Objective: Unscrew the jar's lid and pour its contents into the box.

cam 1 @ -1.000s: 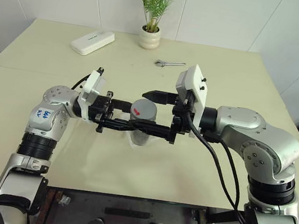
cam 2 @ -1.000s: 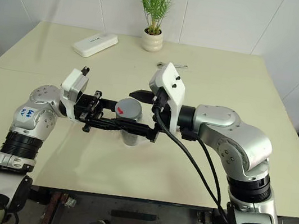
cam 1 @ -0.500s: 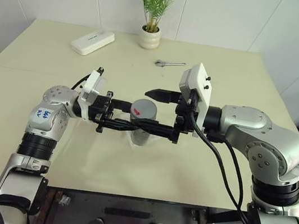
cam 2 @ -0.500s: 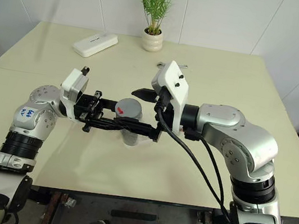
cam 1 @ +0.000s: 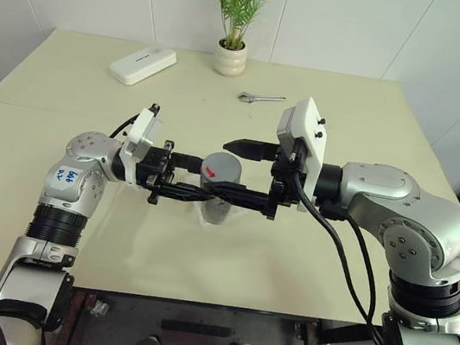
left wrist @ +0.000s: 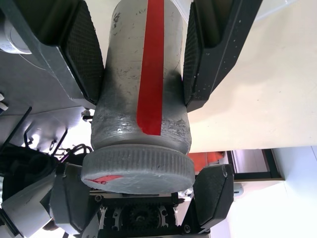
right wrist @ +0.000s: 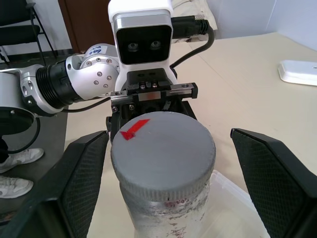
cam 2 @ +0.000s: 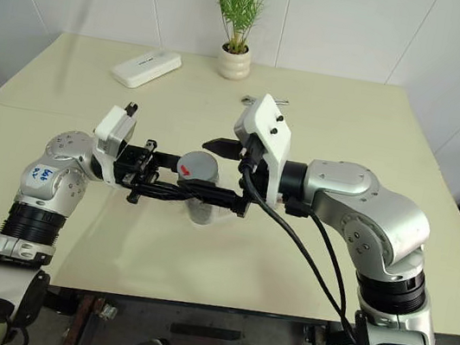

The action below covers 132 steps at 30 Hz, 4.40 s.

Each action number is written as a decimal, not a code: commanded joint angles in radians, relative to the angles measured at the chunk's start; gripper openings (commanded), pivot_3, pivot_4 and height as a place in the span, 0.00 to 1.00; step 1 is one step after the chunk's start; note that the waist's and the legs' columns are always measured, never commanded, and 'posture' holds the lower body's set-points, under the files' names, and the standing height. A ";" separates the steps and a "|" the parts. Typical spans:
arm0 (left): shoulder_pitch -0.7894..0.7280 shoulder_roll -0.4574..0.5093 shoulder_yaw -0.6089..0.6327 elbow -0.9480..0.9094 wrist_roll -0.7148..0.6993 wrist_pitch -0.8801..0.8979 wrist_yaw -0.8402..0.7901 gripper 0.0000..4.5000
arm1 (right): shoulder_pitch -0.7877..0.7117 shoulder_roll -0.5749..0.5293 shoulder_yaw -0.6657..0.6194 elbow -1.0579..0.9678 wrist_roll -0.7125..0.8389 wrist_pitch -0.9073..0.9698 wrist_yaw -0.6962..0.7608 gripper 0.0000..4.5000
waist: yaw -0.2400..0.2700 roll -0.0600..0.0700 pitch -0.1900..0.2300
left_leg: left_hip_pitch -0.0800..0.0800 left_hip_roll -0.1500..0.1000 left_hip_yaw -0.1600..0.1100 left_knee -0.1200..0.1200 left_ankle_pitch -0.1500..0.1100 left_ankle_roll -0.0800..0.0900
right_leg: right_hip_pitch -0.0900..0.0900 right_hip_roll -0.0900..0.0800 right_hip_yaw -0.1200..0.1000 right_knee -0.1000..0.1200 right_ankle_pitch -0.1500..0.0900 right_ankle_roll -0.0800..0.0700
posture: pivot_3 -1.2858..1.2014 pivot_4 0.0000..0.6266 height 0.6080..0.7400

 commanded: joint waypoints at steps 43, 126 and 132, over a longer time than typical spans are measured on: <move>0.011 0.024 0.003 -0.020 0.008 0.004 -0.008 0.43 | -0.062 -0.034 -0.042 -0.015 0.003 -0.027 0.024 0.65 | 0.000 0.000 0.000 | 0.000 0.000 0.000 0.000 0.000 0.000 | 0.000 0.000 0.000 0.000 0.000 0.000 | 0.52 0.24 1.00; -0.260 0.115 0.047 0.538 0.365 -0.679 0.268 0.43 | 0.626 -0.204 -0.388 -0.165 -0.033 -0.093 0.041 1.00 | 0.005 0.000 0.000 | 0.000 0.000 0.002 0.000 0.000 0.000 | 0.001 0.000 0.001 -0.004 0.002 0.001 | 0.52 0.24 1.00; -0.313 0.097 -0.032 0.641 0.461 -0.999 0.241 0.43 | 0.732 -0.313 -0.504 -0.241 0.113 -0.120 0.201 1.00 | 0.004 0.000 0.000 | 0.000 0.000 0.003 0.000 -0.001 -0.001 | 0.003 0.001 0.001 -0.008 0.003 0.003 | 0.52 0.24 1.00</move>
